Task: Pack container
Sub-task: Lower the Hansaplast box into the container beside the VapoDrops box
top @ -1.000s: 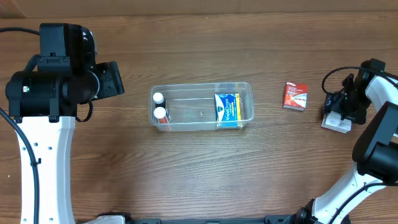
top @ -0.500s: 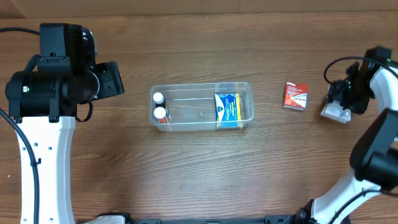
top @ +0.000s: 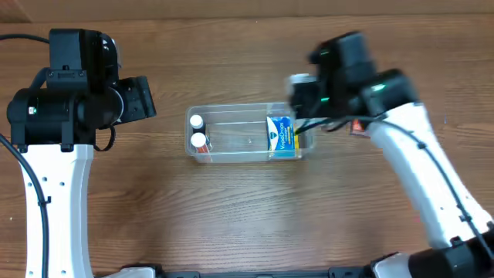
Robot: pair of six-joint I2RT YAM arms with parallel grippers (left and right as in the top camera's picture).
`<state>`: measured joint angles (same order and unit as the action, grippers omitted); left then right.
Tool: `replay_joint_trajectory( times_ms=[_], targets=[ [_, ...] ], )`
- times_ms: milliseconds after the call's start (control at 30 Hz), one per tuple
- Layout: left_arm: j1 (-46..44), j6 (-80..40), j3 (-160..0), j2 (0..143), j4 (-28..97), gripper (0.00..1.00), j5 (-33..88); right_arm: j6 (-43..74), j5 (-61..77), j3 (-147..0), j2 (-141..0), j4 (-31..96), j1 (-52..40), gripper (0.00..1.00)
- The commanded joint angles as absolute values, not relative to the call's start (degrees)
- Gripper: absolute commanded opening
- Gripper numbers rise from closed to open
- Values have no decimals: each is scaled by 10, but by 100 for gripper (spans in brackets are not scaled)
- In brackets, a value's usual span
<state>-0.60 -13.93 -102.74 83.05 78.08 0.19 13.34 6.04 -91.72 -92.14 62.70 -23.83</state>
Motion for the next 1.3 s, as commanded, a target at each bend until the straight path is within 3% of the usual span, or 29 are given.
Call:
replay_joint_trajectory(
  times_ms=[0,267,633,700,767,833,1033,1267],
  targets=[
    [-3,-133,-1040,832,783,78,-6,220,51,-926,-954,590,-311,69],
    [-3,-133,-1036,832,781,78,-6,263,36,-926,-1086,547,-365,68],
    [-3,-133,-1017,832,771,78,-6,277,37,-926,-1168,527,-368,68],
    [-3,-133,-1017,832,771,78,-6,277,37,-926,-1171,528,-368,72],
    [-3,-133,-1017,832,771,78,-6,277,37,-926,-1171,527,-368,91],
    [-3,-133,-1017,832,771,78,-6,277,37,-926,-1171,528,-368,100],
    [-3,-133,-1017,832,772,78,-6,277,16,-928,-1165,530,-368,100],
    [-3,-133,-1017,832,772,78,-6,270,-114,-983,-1042,595,-329,100]
  ],
)
